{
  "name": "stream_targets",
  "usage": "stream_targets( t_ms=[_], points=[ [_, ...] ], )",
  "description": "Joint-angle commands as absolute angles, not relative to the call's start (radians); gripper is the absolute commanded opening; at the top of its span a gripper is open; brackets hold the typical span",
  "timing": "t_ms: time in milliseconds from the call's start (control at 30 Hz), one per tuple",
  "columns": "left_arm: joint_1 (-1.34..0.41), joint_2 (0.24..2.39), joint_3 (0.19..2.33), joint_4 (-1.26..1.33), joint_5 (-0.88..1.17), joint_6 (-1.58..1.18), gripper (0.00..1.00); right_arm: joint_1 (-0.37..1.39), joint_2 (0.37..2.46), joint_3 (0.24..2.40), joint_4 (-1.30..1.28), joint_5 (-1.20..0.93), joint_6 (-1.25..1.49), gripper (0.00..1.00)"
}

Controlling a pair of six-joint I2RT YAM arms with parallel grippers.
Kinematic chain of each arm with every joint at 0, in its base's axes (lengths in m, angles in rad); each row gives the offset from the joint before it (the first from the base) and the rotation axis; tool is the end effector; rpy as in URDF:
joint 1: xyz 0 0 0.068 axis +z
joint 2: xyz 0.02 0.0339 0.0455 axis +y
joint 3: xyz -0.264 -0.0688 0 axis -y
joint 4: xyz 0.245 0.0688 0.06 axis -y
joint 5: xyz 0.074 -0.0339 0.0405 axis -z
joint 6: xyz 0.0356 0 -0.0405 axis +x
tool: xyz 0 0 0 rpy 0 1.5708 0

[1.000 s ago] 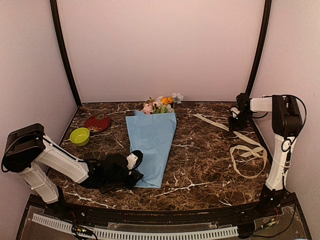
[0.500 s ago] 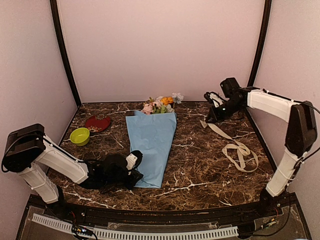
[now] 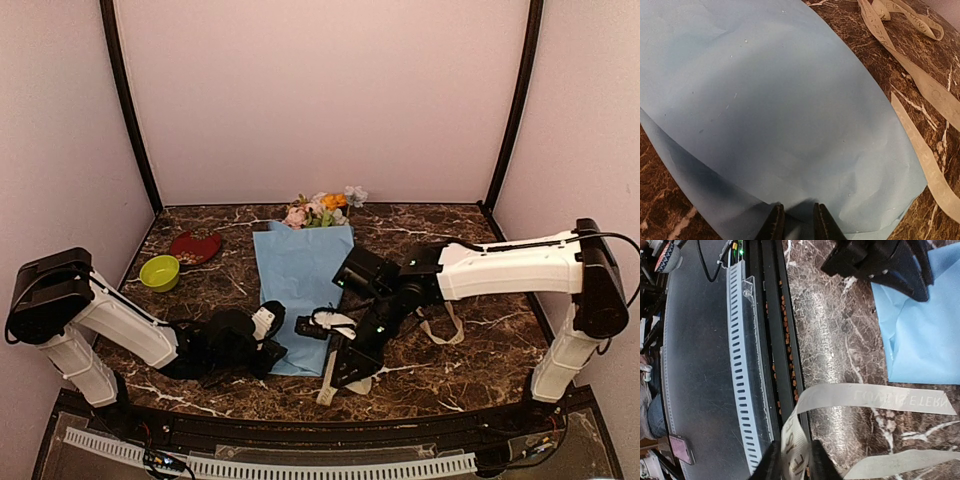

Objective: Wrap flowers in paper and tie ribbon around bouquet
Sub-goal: Move the ribbon to the center of the board.

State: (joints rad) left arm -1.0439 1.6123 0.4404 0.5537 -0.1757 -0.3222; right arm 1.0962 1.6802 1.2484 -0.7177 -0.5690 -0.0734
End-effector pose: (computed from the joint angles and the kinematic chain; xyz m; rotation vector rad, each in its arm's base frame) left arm 0.1413 -0.2305 0.1116 0.6944 2.1278 -0.5753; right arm 0.1378 0.3103 0.2330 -1.7368 2.2977 1.0339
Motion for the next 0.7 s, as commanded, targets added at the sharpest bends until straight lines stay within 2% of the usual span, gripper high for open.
stream_targets(
  t_ms=[0,100,200,267,433,667],
  points=[
    [-1.048,1.673,0.402,0.394,-0.149,-0.338,0.2,1.11,1.692,1.23,-0.704,-0.493,-0.039,0.47],
    [-1.048,1.671,0.402,0.39,-0.147,-0.338,0.2,1.089,1.683,1.23,-0.652,-0.364,0.012,0.72],
    [-1.048,1.671,0.404,0.382,-0.151,-0.337,0.2,1.011,1.678,1.202,-0.535,-0.346,0.116,0.88],
    [-1.048,1.669,0.402,0.381,-0.152,-0.339,0.2,0.936,1.688,1.176,-0.444,-0.35,0.245,0.88],
    [-1.048,1.673,0.408,0.382,-0.15,-0.338,0.2,0.792,1.766,1.051,-0.141,-0.507,0.638,0.81],
    [-1.048,1.688,0.412,0.39,-0.142,-0.338,0.2,0.784,1.896,1.023,0.075,-0.531,0.777,0.77]
  ],
)
